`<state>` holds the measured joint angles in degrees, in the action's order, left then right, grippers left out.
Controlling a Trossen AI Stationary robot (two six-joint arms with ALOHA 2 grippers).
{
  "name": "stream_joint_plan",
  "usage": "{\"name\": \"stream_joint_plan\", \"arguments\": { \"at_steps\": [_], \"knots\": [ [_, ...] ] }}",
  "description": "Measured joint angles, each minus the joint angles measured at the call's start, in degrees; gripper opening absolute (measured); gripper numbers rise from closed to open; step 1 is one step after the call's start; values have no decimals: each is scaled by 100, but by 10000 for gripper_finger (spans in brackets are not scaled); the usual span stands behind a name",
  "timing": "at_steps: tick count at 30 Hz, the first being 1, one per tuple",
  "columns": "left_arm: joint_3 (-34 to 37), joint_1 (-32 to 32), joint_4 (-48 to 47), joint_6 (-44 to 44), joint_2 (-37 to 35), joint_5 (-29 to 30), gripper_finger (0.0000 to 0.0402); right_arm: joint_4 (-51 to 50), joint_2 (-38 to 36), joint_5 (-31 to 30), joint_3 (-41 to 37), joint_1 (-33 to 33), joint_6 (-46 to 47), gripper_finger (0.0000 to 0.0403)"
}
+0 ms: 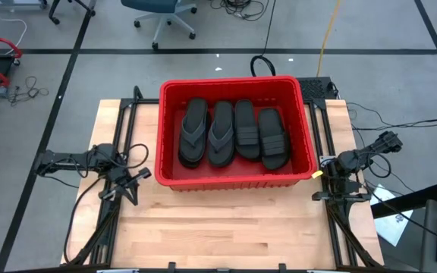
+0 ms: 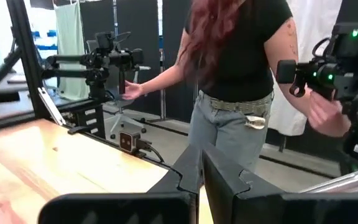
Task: Pick and place slides into bin
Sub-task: Return to Home Position
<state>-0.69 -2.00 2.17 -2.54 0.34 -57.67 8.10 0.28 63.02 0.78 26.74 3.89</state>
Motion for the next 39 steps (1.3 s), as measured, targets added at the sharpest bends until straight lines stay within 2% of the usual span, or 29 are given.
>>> {"name": "stream_joint_plan", "arguments": {
  "at_steps": [10,39],
  "knots": [
    [7,0,99,-866,2,101,21,20,0,0,0,0,-7,0],
    [11,0,143,-879,2,122,21,21,1,0,-1,0,-7,0]
  ]
}}
